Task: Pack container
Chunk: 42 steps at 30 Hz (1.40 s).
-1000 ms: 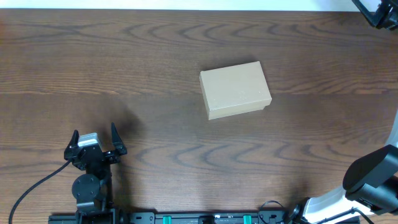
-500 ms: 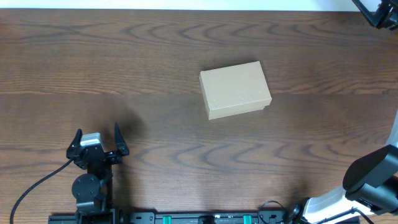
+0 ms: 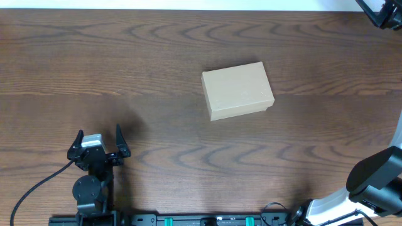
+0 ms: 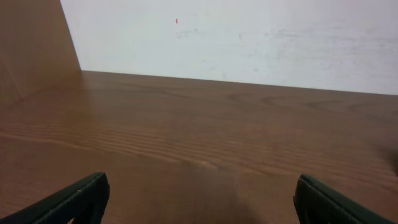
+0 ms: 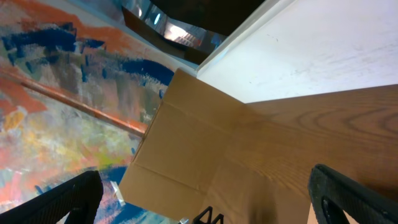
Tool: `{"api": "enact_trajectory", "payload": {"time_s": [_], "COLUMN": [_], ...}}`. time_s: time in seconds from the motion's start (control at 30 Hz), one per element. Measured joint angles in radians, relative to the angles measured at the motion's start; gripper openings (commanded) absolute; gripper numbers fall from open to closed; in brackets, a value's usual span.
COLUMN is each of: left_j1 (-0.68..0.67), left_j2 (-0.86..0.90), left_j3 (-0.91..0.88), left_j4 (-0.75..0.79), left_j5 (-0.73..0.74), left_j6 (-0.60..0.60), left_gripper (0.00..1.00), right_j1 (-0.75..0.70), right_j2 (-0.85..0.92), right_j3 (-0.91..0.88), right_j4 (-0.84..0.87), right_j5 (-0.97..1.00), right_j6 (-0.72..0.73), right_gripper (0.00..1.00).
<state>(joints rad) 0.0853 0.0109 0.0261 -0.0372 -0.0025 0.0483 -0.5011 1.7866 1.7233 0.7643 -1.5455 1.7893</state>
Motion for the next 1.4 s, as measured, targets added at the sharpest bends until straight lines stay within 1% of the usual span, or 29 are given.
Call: {"api": "enact_trajectory", "payload": {"time_s": [0.9, 1.1, 1.17, 1.23, 1.33, 1.37, 1.4], "left_j1": [0.000, 0.000, 0.000, 0.000, 0.000, 0.000, 0.000], "left_j2": [0.000, 0.000, 0.000, 0.000, 0.000, 0.000, 0.000], "left_j3": [0.000, 0.000, 0.000, 0.000, 0.000, 0.000, 0.000], "left_j4": [0.000, 0.000, 0.000, 0.000, 0.000, 0.000, -0.001], "left_j5": [0.003, 0.003, 0.003, 0.003, 0.003, 0.003, 0.003], "left_j6": [0.000, 0.000, 0.000, 0.000, 0.000, 0.000, 0.000], "left_gripper": [0.95, 0.95, 0.95, 0.95, 0.95, 0.95, 0.95], "right_j1": [0.000, 0.000, 0.001, 0.005, 0.030, 0.051, 0.061], "right_j2": [0.000, 0.000, 0.000, -0.002, -0.024, -0.043, -0.056], "right_j3": [0.000, 0.000, 0.000, 0.000, 0.000, -0.001, -0.001], "right_j4": [0.000, 0.000, 0.000, -0.002, -0.006, -0.008, -0.006], "right_j5": [0.000, 0.005, 0.028, 0.071, 0.174, 0.225, 0.246], "right_j6": [0.000, -0.039, -0.075, -0.146, -0.328, -0.427, -0.474], "right_gripper": [0.99, 0.99, 0.99, 0.99, 0.99, 0.99, 0.99]}}
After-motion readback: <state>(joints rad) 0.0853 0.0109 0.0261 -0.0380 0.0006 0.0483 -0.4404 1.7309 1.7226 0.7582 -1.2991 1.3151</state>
